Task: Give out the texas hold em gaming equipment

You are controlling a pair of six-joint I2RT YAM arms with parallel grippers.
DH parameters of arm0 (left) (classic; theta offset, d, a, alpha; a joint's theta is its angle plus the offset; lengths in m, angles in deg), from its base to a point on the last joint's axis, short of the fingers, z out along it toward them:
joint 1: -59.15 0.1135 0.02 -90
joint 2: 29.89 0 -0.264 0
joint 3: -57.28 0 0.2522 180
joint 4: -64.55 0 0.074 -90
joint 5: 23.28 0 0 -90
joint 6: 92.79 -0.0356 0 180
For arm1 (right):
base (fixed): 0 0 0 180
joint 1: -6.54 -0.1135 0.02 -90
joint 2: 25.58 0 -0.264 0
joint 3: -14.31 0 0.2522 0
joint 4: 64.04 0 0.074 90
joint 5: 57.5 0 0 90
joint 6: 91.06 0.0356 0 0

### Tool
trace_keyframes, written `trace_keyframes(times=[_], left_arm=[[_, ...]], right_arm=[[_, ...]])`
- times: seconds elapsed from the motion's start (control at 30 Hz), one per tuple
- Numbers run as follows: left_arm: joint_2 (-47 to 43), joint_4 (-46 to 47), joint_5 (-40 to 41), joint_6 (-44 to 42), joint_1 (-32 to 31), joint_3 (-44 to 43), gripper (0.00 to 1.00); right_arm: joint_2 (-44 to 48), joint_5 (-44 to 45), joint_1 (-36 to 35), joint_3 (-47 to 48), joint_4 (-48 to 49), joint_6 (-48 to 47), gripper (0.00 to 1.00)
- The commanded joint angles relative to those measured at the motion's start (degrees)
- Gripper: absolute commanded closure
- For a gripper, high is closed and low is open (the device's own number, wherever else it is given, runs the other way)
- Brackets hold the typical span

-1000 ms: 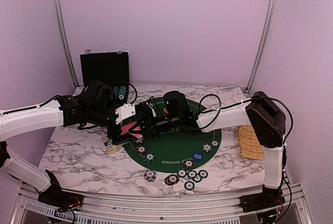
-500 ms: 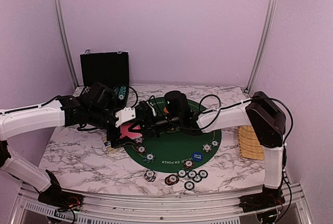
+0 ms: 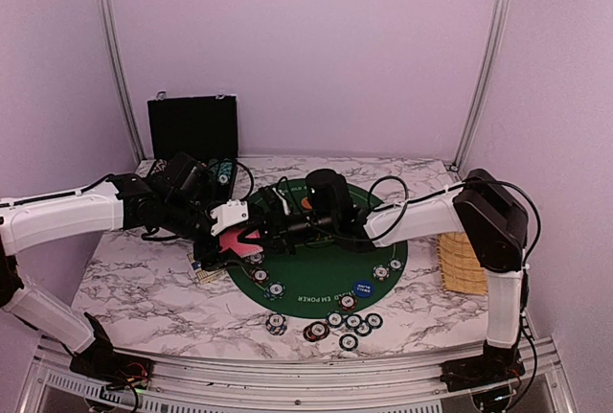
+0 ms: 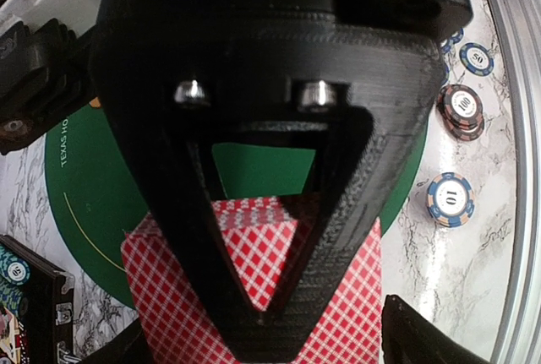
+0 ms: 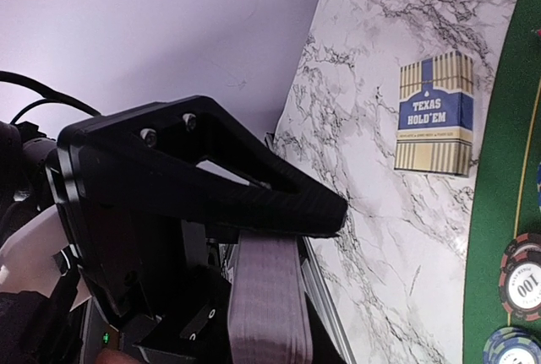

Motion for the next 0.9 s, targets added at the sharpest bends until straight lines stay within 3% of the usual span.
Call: trace_keyframes(times=[0.0, 0.27, 0.43, 0.53, 0.87], left_arm=[[0.89, -0.48, 1.04, -0.09, 0.36, -2.87, 0.18], [0.65, -1.54, 1.13, -1.78, 0.32, -1.82, 0.24], [1.56, -4.98, 0.36, -1.41, 0.28, -1.15, 0.06], [1.79, -4.72, 0.91, -1.52, 0.27, -1.23, 0.04], [2.68, -0.12, 6.02, -2.61, 0.27, -1.55, 0.21]], right_arm=[[1.98, 0.93, 0.02, 1.4, 0.4, -0.92, 1.0], [0.47, 1.37, 0.02, 1.87, 0.59, -0.25, 1.0], [0.38, 1.31, 0.08, 2.41, 0.67, -0.2, 1.0], [0.25, 1.26, 0.04, 2.62, 0.82, -0.12, 1.0], [-0.11, 1.34, 0.03, 2.21, 0.64, 0.01, 1.0]])
